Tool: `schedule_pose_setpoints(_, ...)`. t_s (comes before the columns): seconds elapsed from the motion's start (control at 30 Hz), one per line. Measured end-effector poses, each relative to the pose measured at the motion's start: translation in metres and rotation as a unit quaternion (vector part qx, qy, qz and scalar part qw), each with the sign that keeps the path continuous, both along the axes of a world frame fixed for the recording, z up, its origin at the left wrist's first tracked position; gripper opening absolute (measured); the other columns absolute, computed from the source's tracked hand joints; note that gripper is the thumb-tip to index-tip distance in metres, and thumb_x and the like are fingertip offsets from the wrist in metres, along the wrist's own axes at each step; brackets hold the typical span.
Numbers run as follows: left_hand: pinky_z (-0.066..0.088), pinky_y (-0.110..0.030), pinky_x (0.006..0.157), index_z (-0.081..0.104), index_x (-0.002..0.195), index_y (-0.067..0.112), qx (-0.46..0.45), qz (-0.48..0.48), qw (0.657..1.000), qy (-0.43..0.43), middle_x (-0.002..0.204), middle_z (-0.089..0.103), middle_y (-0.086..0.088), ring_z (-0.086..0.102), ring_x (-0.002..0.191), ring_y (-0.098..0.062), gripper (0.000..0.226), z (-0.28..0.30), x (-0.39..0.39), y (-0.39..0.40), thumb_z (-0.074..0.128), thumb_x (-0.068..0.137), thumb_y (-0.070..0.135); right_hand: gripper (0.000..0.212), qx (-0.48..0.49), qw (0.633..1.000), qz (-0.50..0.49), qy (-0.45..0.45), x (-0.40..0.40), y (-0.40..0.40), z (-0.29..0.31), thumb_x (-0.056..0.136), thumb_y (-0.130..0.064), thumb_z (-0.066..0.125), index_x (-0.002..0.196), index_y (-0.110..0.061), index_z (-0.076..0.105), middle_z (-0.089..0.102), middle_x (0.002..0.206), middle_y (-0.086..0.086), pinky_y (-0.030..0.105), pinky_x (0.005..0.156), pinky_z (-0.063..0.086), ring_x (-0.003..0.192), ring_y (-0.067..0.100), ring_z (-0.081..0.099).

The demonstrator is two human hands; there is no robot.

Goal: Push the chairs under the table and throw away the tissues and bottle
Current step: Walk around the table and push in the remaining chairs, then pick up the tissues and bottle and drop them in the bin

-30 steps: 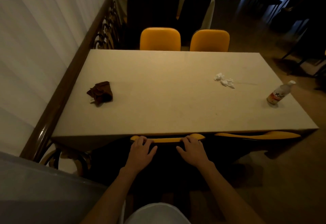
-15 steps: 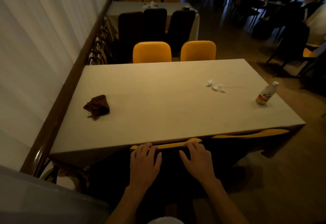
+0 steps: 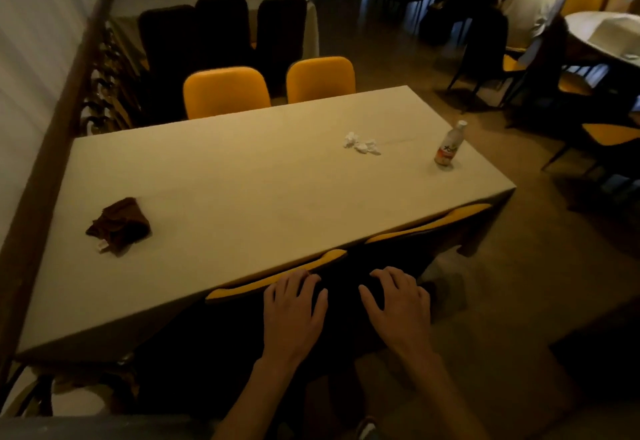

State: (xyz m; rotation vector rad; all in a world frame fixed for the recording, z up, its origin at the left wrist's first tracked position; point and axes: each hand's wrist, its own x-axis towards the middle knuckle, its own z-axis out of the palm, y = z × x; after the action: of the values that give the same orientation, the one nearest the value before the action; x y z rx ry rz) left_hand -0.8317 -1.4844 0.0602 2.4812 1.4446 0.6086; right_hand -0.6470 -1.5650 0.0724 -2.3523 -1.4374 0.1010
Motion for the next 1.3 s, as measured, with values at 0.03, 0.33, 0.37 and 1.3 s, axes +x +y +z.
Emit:
schedule_pose_setpoints(0.03,0.042,-0.040,0.097,0.060,0.117,0.026,-0.002,-0.009,1.000,0.000,0.125,0.057,0.005,0.050,0.119,-0.018,0.038,0.001,0.009,-0.002,0.037,0.097,0.048,0.053,0.001,1.000,-0.011,0.002,0.007,-0.006,0.001,0.092,-0.064,0.032,0.123,-0.031,0.059,0.055,0.132,-0.007,0.046,0.105,0.036,0.128,0.016,0.047)
schedule_pose_setpoints(0.33,0.040,-0.042,0.103,0.059,0.122,0.023,-0.010,-0.075,0.997,0.007,0.128,0.055,0.001,0.047,0.126,-0.019,0.045,0.010,0.122,-0.036,0.035,0.096,0.051,0.043,0.012,0.995,-0.092,0.028,0.106,-0.064,0.003,0.091,-0.060,0.040,0.120,-0.033,0.057,0.052,0.130,-0.009,0.046,0.107,0.034,0.127,0.014,0.043)
schedule_pose_setpoints(0.37,0.039,-0.042,0.104,0.058,0.122,0.023,-0.009,-0.082,0.997,0.009,0.128,0.055,0.001,0.047,0.126,-0.019,0.045,0.010,0.137,-0.043,0.034,0.096,0.052,0.041,0.011,0.995,-0.099,0.030,0.120,-0.073,0.003,0.091,-0.059,0.042,0.120,-0.033,0.057,0.052,0.129,-0.010,0.045,0.107,0.034,0.126,0.013,0.043)
schedule_pose_setpoints(1.3,0.035,-0.045,0.109,0.059,0.122,0.021,-0.027,-0.169,0.985,0.001,0.132,0.054,-0.004,0.045,0.129,-0.023,0.044,-0.016,0.497,-0.068,0.037,0.096,0.049,0.037,-0.013,0.969,-0.231,0.084,0.446,-0.131,-0.002,0.094,-0.054,0.053,0.126,-0.034,0.053,0.053,0.131,-0.008,0.029,0.096,0.027,0.123,0.011,0.044)
